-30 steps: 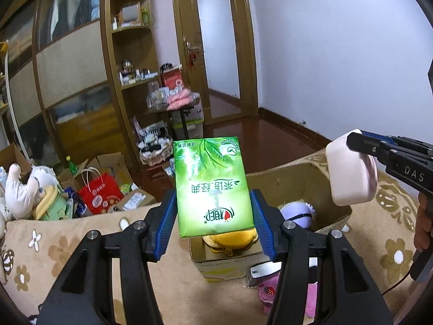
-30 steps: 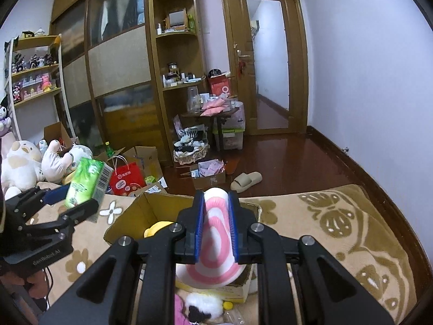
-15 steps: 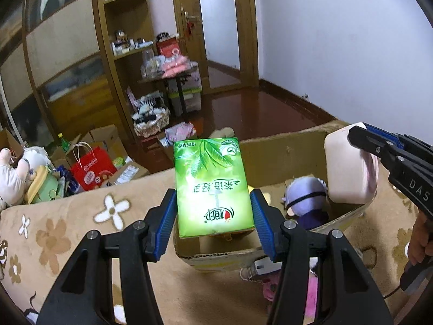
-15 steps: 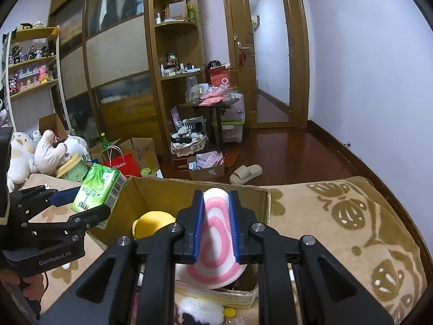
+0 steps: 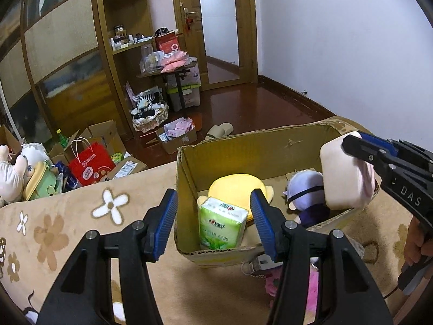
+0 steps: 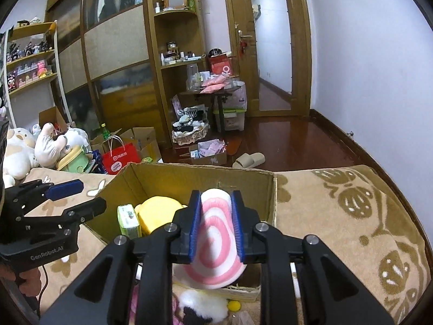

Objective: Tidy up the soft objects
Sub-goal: 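Lift the tissue pack and swirl cushion into the box with both grippers, then open both grippers and withdraw them from the box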

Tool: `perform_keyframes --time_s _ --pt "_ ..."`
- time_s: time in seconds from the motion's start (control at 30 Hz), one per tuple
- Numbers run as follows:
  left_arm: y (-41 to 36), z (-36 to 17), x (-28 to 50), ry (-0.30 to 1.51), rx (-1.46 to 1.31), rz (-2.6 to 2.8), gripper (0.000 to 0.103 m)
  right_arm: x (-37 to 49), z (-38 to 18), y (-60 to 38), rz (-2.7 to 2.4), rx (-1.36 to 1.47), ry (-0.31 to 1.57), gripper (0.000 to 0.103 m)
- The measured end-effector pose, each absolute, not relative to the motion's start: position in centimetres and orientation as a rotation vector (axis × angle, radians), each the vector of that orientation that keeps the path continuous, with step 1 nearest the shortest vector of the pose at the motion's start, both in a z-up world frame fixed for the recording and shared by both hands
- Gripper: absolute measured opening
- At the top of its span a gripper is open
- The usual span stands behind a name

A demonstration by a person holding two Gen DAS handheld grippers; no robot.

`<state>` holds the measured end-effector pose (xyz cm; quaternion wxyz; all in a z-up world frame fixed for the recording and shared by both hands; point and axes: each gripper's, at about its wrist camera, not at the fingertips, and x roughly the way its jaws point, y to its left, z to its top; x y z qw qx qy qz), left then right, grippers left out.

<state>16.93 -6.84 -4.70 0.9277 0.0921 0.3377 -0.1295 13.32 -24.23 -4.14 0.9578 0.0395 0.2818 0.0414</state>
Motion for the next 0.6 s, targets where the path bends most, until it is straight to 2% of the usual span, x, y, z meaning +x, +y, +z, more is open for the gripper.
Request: perform_keyframes --time_s 0.3,0.43,0.6 --pt "-6.0 -3.9 16.4 0.714 0.150 -0.237 0.070 12.7 -3.6 -24.9 0.071 0.095 0.581 0.030" --pt "-5.6 -3.6 15.9 0.713 0.131 -0.224 0.078 12.2 -3.2 -25.1 0.081 0.118 0.574 0.048" --pt "-5.7 -3.2 14.8 0.705 0.148 -0.218 0.088 11.4 -2.7 -25.3 0.080 0.137 0.565 0.061"
